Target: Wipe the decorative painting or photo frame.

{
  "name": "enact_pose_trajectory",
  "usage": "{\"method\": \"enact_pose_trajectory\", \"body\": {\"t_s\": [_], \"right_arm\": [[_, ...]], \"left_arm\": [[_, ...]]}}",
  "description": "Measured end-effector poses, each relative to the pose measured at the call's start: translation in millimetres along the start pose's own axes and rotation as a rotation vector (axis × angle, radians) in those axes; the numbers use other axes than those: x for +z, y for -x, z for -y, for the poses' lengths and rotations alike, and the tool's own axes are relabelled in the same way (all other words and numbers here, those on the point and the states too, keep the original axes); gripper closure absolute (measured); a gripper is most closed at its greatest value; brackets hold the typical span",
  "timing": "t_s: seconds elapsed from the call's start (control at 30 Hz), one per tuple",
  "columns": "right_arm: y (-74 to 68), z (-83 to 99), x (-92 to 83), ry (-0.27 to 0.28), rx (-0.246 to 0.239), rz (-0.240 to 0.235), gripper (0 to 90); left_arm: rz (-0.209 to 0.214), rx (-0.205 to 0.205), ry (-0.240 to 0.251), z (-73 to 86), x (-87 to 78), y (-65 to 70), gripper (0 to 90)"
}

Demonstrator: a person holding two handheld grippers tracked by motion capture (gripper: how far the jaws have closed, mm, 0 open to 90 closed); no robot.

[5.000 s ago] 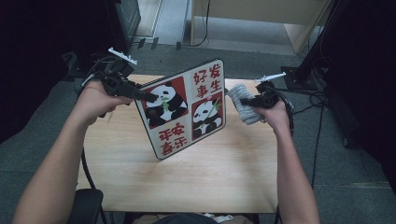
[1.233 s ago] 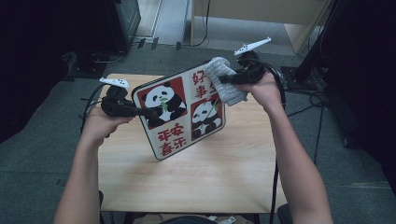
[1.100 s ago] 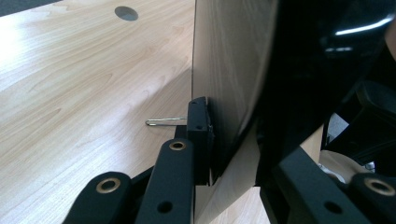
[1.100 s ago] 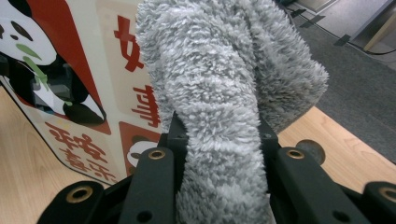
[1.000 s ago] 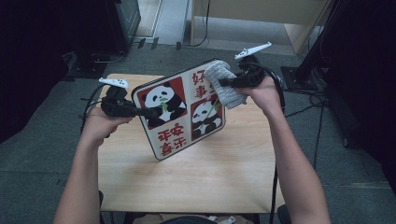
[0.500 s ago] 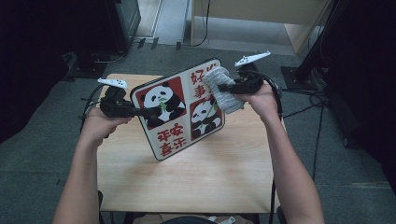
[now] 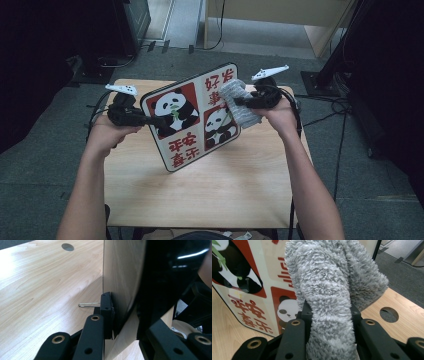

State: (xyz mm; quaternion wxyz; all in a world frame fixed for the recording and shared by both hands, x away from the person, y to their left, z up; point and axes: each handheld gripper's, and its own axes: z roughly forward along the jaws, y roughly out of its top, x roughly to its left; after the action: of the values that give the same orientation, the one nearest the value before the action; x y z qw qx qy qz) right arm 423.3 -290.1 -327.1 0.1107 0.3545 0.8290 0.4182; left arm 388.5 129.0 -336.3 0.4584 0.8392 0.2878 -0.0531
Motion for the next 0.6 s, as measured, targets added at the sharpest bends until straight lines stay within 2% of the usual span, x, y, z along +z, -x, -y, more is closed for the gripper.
{"method": "enact_pose_trajectory", "body": {"t_s": [0.43,0.6], "right_arm": [[0.9,29.7,11.1,-0.001,0.04,-0.008,69.4],[2.4,34.9,13.2,-0.005,0.043,-0.01,69.3]], "left_arm": [[-0.007,0.005,-0.007,-0.9,0.1,1.1,79.6],[-0.007,0.007,-0.008,-1.1,0.2,1.2,79.6]]}}
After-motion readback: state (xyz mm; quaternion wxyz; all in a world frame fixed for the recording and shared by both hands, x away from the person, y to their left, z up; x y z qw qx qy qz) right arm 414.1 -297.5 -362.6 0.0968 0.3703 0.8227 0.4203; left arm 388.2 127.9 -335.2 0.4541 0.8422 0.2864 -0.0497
